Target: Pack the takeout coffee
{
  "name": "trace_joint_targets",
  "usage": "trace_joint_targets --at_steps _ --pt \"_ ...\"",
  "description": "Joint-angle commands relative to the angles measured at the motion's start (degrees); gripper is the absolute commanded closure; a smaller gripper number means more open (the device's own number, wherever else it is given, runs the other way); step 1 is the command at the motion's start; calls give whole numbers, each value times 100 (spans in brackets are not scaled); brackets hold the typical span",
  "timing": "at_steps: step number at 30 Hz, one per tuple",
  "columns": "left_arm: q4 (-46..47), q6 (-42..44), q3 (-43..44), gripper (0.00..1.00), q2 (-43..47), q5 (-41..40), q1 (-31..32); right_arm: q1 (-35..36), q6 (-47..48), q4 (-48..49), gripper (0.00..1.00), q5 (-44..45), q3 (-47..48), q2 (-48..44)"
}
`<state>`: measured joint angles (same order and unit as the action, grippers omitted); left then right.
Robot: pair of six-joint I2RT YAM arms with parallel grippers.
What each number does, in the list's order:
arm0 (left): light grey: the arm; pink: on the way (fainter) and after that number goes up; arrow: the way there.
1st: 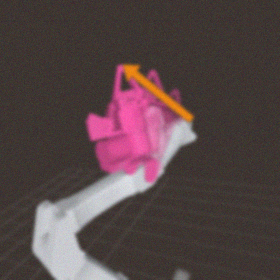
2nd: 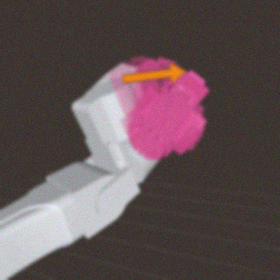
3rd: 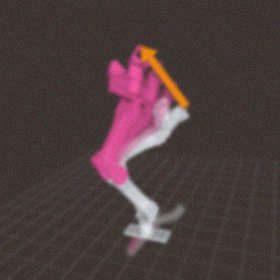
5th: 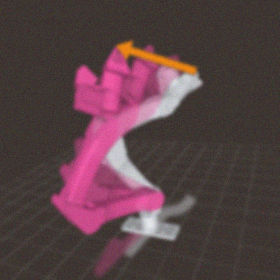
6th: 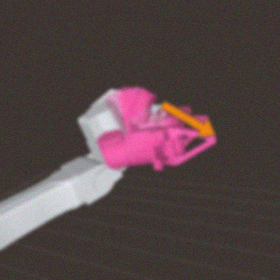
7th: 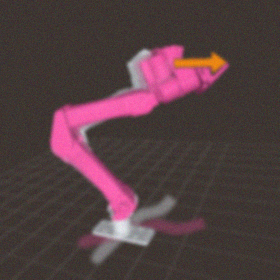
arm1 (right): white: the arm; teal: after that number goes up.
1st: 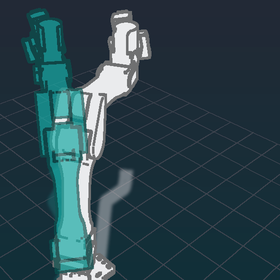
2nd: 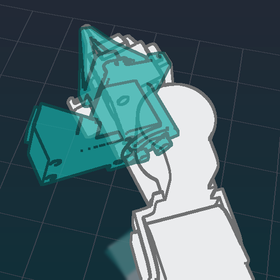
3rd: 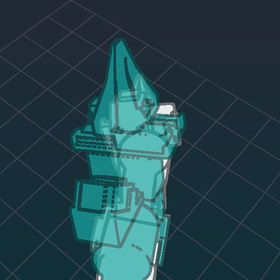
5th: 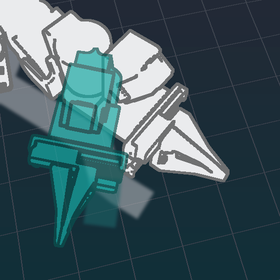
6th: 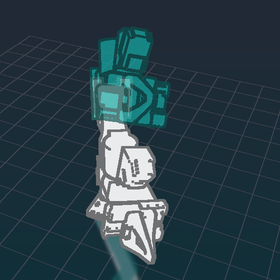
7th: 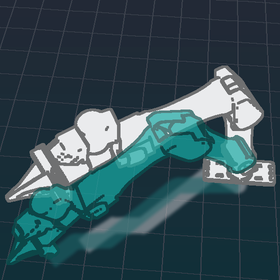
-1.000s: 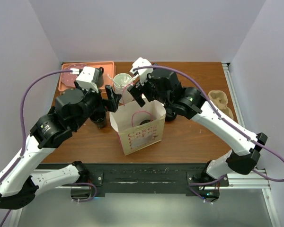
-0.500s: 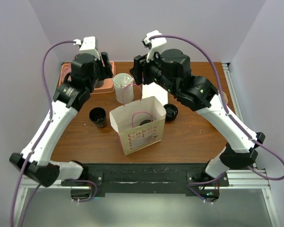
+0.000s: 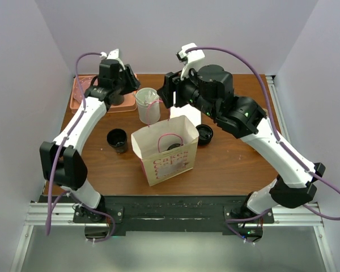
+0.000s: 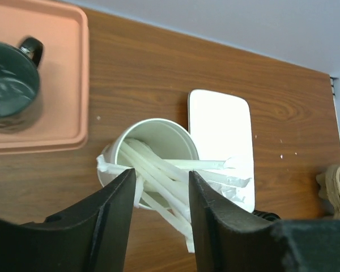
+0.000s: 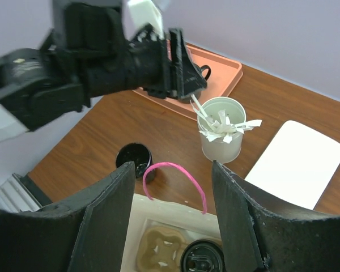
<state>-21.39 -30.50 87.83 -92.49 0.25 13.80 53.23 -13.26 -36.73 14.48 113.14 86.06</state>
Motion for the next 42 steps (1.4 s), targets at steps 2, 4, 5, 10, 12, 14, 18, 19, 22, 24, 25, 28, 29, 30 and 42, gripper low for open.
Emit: trace_joint_targets --at_steps 2,4,5,10,12,14,18,19,22,24,25,28,29,30,42 --pt "373 -360 6 55 -243 415 -9 -15 147 96 39 335 -3 -177" --pt "320 -325 -3 56 -278 222 -9 -15 174 78 39 380 -20 -204" --pt "276 -299 -29 56 -261 177 -9 -15 200 87 38 398 -64 -221" --pt "100 -123 -117 55 -112 -7 -9 -15 359 113 39 354 -143 -248" --pt "73 -123 -292 55 11 -8 -9 -23 411 122 38 354 -143 -239" --pt "21 -131 -459 55 90 -8 0 -23 446 122 38 363 -135 -221" --pt "134 -175 -758 56 213 -16 0 -50 517 113 38 336 -99 -239" --pt "178 -175 -794 57 205 -8 0 -41 534 113 38 336 -108 -239" --pt "162 -123 -785 61 161 36 0 -50 613 87 37 345 -91 -248" --pt "170 -123 -829 62 178 36 0 -67 622 52 38 362 -73 -257" --pt "213 -123 -899 63 205 28 0 -67 622 52 37 380 -99 -265" --pt "258 -96 -926 64 205 28 0 -67 631 61 37 380 -143 -292" --pt "275 -79 -917 64 179 28 0 -76 631 78 37 380 -143 -292" --pt "302 -61 -917 64 170 28 0 -76 631 70 38 380 -152 -300" --pt "416 123 -662 93 -50 239 0 -103 710 96 37 424 -196 -309"
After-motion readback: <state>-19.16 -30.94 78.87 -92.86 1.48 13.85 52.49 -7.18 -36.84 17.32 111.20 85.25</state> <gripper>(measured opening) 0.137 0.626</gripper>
